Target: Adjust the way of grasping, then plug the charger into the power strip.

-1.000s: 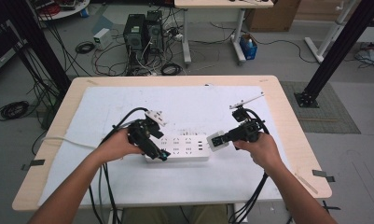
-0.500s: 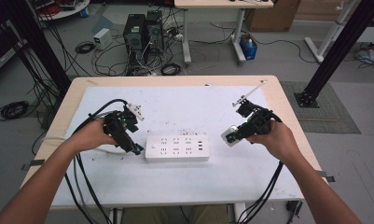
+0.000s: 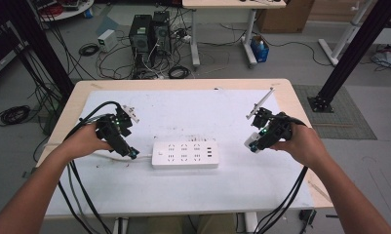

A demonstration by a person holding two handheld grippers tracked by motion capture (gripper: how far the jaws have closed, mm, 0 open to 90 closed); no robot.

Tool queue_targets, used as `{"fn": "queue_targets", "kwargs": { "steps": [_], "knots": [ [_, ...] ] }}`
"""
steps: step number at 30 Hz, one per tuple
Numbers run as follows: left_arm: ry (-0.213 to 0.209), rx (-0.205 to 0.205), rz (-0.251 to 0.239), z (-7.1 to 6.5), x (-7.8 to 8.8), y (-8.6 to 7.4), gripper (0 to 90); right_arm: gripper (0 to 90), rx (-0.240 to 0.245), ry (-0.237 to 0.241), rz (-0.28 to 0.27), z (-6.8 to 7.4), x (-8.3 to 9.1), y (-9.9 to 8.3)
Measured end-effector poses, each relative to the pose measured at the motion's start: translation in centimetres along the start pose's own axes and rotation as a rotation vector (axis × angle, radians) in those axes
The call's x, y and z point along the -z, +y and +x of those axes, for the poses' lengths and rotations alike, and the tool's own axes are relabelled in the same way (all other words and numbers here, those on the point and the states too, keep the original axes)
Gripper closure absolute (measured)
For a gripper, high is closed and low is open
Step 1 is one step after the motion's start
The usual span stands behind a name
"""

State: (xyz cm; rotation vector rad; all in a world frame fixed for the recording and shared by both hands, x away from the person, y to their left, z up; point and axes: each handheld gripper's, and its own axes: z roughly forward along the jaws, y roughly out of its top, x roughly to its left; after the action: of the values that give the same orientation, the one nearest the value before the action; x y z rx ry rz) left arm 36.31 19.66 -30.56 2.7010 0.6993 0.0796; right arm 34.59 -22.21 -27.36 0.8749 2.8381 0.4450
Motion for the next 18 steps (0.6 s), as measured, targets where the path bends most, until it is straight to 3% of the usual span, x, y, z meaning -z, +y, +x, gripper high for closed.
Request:
{"fn": "queue_targets", "kwargs": {
  "steps": [4, 11, 15, 18],
  "knots": [
    [0.006, -0.012, 0.016, -0.02, 0.21, -0.3, 16.5, 62.2, 0.018, -0.003, 0.007, -0.06, 0.46, 0.06],
    [0.024, -0.01, 0.003, -0.24, 0.45, -0.86, 16.5, 62.2, 0.062, -0.025, 0.036, 0.1, 0.8, 0.2],
    [0.029, -0.007, -0.006, -0.31, 0.41, -0.83, 16.5, 62.2, 0.079, -0.014, 0.05, 0.36, 0.49, 0.13],
    [0.033, -0.03, 0.003, -0.24, 0.52, -0.65, 16.5, 62.2, 0.084, -0.002, 0.041, 0.4, 0.55, 0.14]
  ]
}}
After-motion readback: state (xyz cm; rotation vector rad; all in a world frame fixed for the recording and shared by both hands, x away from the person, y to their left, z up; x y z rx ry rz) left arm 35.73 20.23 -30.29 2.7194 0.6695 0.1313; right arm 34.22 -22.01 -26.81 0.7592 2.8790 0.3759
